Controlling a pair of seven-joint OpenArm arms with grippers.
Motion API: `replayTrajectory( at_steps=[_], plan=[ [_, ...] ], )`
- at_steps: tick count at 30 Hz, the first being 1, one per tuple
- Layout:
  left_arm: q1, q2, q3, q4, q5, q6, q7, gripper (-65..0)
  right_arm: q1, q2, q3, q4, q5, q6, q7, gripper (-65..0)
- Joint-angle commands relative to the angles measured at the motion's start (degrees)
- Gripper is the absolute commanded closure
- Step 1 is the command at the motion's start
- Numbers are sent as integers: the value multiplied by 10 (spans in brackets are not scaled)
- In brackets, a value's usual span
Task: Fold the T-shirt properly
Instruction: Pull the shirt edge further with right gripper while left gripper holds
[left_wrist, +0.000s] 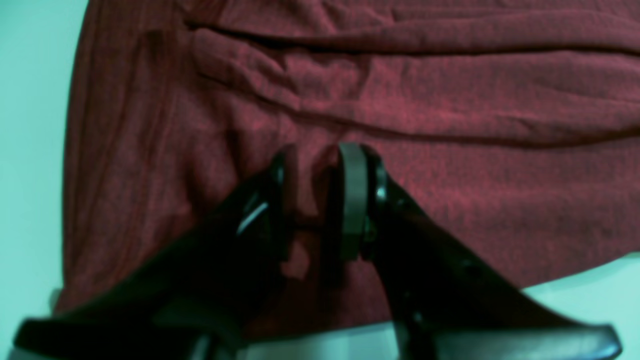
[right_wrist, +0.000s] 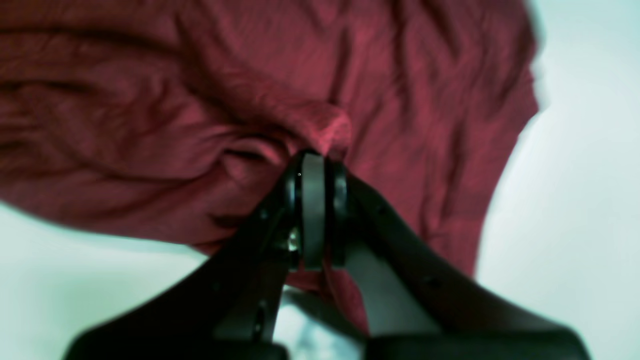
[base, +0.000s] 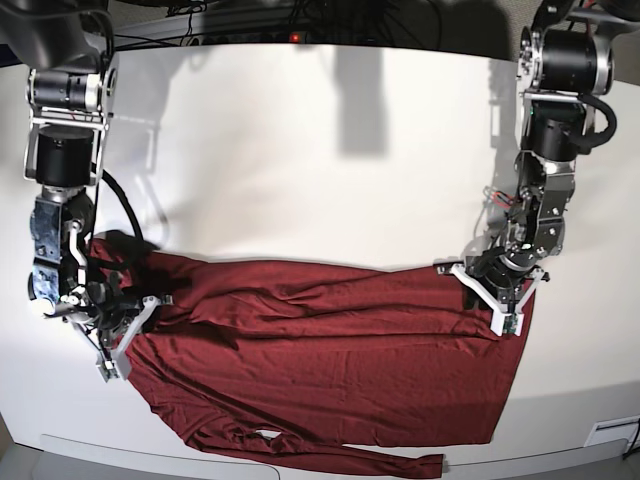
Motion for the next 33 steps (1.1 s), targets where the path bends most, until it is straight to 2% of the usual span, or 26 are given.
replayTrajectory(
  at_steps=[1, 11, 23, 30, 33],
  plan=[
    [-14, -8, -2, 9, 0, -3, -5, -140, 19, 7, 3, 8, -11, 2, 27, 0],
    [-14, -11, -2, 9, 0, -3, -4, -140, 24, 7, 3, -85, -44, -5, 117, 0],
    [-14, -11, -2, 9, 0, -3, -4, -140, 99, 6, 3, -133, -44, -7, 130, 0],
    [-14, -11, -2, 9, 0, -3, -4, -140, 98, 6, 3, -157, -44, -7, 152, 0],
    [-14, -11, -2, 9, 0, -3, -4, -140, 98, 6, 3, -157, -44, -7, 178, 0]
  ],
)
